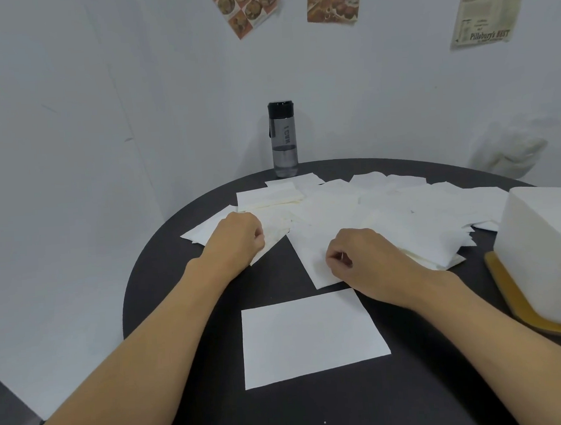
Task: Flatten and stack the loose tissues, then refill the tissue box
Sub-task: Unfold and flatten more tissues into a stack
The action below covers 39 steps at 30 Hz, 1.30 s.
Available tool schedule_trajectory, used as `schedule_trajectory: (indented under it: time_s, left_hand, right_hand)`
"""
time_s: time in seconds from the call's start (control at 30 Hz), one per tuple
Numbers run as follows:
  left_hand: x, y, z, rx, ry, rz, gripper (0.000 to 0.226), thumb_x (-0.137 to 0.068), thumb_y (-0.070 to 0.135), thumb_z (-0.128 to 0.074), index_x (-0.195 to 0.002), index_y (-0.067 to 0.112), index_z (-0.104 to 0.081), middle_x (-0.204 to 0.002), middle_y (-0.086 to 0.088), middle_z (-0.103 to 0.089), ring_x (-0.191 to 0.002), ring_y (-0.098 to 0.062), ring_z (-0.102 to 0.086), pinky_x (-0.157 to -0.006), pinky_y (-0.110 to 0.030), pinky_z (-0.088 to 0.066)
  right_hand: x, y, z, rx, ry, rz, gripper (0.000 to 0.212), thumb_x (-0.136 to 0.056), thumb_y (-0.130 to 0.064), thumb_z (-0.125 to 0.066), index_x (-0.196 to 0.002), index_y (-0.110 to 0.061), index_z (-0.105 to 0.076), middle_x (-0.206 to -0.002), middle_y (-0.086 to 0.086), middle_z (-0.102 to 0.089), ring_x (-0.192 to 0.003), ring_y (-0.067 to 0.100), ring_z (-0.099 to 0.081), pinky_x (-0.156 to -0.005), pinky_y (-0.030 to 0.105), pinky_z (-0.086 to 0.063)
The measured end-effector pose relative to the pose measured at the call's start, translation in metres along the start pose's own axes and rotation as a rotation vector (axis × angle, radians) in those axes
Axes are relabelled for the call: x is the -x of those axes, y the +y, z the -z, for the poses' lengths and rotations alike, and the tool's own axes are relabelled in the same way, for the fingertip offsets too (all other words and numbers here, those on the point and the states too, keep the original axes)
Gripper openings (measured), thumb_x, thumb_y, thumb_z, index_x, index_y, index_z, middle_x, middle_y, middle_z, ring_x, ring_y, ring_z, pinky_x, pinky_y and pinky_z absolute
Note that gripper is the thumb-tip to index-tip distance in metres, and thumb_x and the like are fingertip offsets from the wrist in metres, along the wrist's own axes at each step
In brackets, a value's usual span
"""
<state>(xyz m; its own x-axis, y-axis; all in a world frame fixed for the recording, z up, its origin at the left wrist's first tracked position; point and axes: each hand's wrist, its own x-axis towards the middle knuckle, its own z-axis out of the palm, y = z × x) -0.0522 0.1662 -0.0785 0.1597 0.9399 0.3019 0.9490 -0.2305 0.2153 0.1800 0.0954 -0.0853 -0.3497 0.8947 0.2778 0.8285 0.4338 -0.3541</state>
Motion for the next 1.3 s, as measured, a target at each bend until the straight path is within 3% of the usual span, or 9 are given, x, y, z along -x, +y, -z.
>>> schedule_trajectory:
  time_s: [0.17,0.43,0.53,0.6,0.77,0.87,1.0,1.13,1.3]
  left_hand:
    - [-0.001,-0.003,-0.001,0.019,0.006,-0.030,0.021,-0.092,0.006,-0.049,-0.080,0.004,-0.066,-0.087,-0.009,-0.066,-0.082,-0.029,-0.062,-0.076,-0.044,-0.053]
    - [0.004,-0.009,0.016,0.228,0.366,-0.090,0.011,-0.099,0.010,-0.054,-0.093,0.010,-0.063,-0.094,0.003,-0.060,-0.085,-0.020,-0.054,-0.079,-0.032,-0.043]
    - [0.009,0.002,0.034,0.302,0.507,-0.151,0.009,-0.098,0.010,-0.058,-0.093,0.012,-0.065,-0.090,0.005,-0.062,-0.082,-0.013,-0.055,-0.077,-0.025,-0.043]
    - [0.014,0.014,0.048,0.379,0.537,-0.183,0.008,-0.097,0.011,-0.060,-0.093,0.011,-0.066,-0.091,0.005,-0.066,-0.082,-0.010,-0.059,-0.078,-0.019,-0.046]
    - [0.028,0.041,0.068,0.589,0.381,-0.219,0.010,-0.095,0.012,-0.062,-0.089,0.016,-0.070,-0.090,0.006,-0.071,-0.081,-0.006,-0.067,-0.076,-0.018,-0.051]
    - [0.036,0.053,0.064,0.565,0.290,-0.272,0.012,-0.094,0.011,-0.061,-0.087,0.017,-0.069,-0.090,0.009,-0.071,-0.090,-0.005,-0.066,-0.078,-0.018,-0.052]
    - [0.046,0.060,0.043,0.512,0.133,-0.315,0.013,-0.097,0.012,-0.058,-0.087,0.018,-0.064,-0.086,0.013,-0.066,-0.088,0.001,-0.062,-0.074,-0.015,-0.050]
    - [0.052,0.064,0.032,0.594,0.112,-0.254,0.016,-0.099,0.011,-0.057,-0.085,0.017,-0.062,-0.077,0.014,-0.063,-0.073,0.003,-0.060,-0.066,-0.010,-0.044]
    - [0.057,0.063,0.029,0.685,0.129,-0.182,0.015,-0.103,0.014,-0.052,-0.089,0.016,-0.056,-0.071,0.013,-0.057,-0.060,0.000,-0.052,-0.060,-0.013,-0.041]
  right_hand:
    - [0.001,0.003,-0.003,-0.114,0.037,-0.006,0.017,-0.096,-0.022,-0.054,-0.083,-0.020,-0.065,-0.090,-0.008,-0.059,-0.078,0.008,-0.055,-0.072,0.022,-0.044]
    - [-0.002,0.006,-0.008,-0.109,0.168,0.007,0.016,-0.099,-0.024,-0.052,-0.088,-0.025,-0.062,-0.099,-0.012,-0.058,-0.089,0.008,-0.052,-0.081,0.025,-0.044]
    - [-0.005,0.004,-0.009,-0.118,0.292,0.012,0.013,-0.098,-0.024,-0.056,-0.106,-0.023,-0.067,-0.109,-0.013,-0.057,-0.102,0.007,-0.048,-0.088,0.021,-0.039]
    - [-0.006,0.001,-0.007,-0.186,0.385,-0.021,0.023,-0.096,-0.024,-0.060,-0.119,-0.021,-0.063,-0.116,-0.012,-0.055,-0.107,0.006,-0.046,-0.095,0.025,-0.040]
    - [-0.004,-0.014,0.009,-0.481,0.556,-0.081,0.053,-0.090,-0.031,-0.069,-0.136,-0.025,-0.043,-0.130,-0.012,-0.044,-0.124,0.011,-0.041,-0.104,0.028,-0.036]
    - [-0.004,-0.014,0.015,-0.387,0.606,-0.073,0.062,-0.087,-0.031,-0.073,-0.140,-0.028,-0.042,-0.138,-0.009,-0.038,-0.130,0.014,-0.036,-0.104,0.031,-0.032]
    - [0.000,-0.006,0.014,-0.130,0.497,-0.061,0.048,-0.088,-0.030,-0.070,-0.134,-0.031,-0.054,-0.140,-0.008,-0.043,-0.130,0.014,-0.032,-0.098,0.032,-0.027]
    - [0.005,-0.006,0.013,-0.192,0.392,-0.008,0.033,-0.090,-0.034,-0.068,-0.122,-0.034,-0.061,-0.132,-0.014,-0.050,-0.128,0.007,-0.034,-0.100,0.028,-0.023]
    - [0.006,-0.008,0.017,-0.220,0.316,-0.030,0.020,-0.097,-0.030,-0.059,-0.115,-0.028,-0.066,-0.111,-0.021,-0.061,-0.111,0.003,-0.048,-0.110,0.036,-0.030]
